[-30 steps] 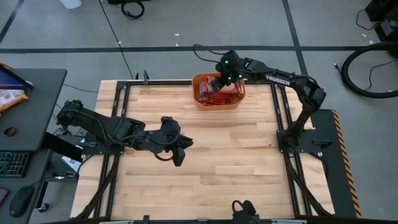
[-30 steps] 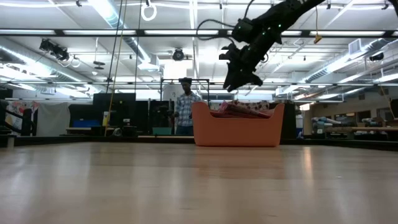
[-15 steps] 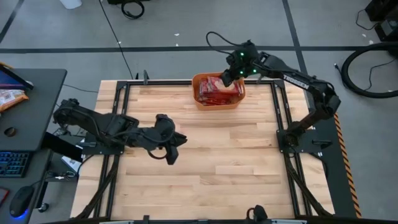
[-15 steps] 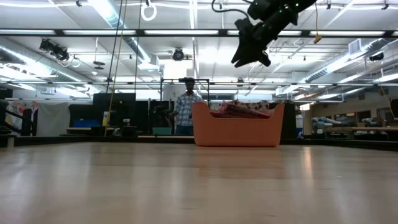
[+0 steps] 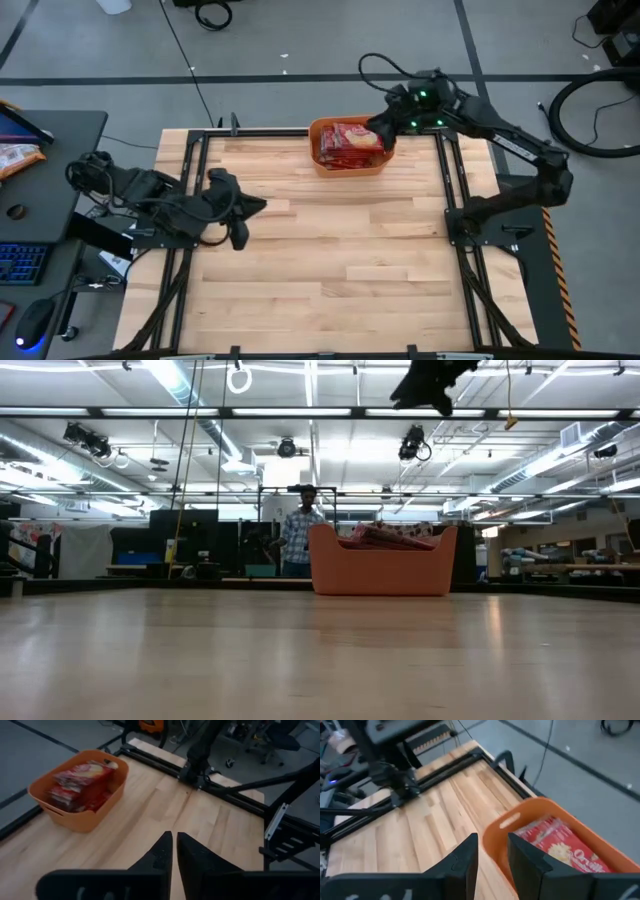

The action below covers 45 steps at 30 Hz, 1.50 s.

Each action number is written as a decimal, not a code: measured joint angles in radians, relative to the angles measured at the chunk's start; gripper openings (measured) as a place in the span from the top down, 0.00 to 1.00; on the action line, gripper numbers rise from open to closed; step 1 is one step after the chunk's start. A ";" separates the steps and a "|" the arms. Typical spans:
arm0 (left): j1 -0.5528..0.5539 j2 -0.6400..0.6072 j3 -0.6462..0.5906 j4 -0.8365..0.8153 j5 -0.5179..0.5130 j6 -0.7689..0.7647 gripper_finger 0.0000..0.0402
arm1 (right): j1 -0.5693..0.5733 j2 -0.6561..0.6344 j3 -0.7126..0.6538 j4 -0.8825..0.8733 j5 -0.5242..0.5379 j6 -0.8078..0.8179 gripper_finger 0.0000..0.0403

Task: Sort popcorn bags into baskets
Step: Return to Home Position

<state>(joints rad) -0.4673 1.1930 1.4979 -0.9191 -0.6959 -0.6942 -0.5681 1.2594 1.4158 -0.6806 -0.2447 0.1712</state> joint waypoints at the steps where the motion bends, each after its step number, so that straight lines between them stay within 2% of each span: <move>1: -0.003 -0.005 0.000 0.000 -0.010 0.004 0.93 | 0.018 -0.016 0.000 -0.001 0.018 -0.006 0.73; 7: -0.007 -0.029 0.000 -0.026 -0.031 0.027 0.98 | 0.154 -0.102 0.000 -0.011 0.136 -0.010 0.73; 14: -0.006 -0.061 0.000 -0.079 -0.048 0.026 0.99 | 0.323 -0.181 0.000 -0.042 0.343 -0.018 0.74; 17: -0.006 -0.080 0.000 -0.120 -0.054 0.005 0.99 | 0.385 -0.213 -0.023 -0.047 0.401 -0.012 0.74; 33: -0.006 -0.243 -0.021 -0.229 -0.169 -0.057 0.99 | 0.675 -0.491 -0.464 0.201 0.604 0.238 0.74; 35: -0.007 -0.291 -0.090 -0.223 -0.174 -0.093 0.99 | 0.702 -0.525 -0.508 0.218 0.634 0.274 0.74; 38: -0.008 -0.396 -0.260 -0.150 -0.176 -0.178 0.99 | 0.742 -0.568 -0.566 0.254 0.675 0.309 0.74; 45: -0.007 -0.667 -0.731 0.329 -0.189 -0.229 0.99 | 0.814 -0.618 -0.646 0.291 0.666 0.369 0.74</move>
<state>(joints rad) -0.4744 0.5260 0.7670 -0.5900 -0.8849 -0.9231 0.2463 0.6412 0.7703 -0.3895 0.4213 0.5406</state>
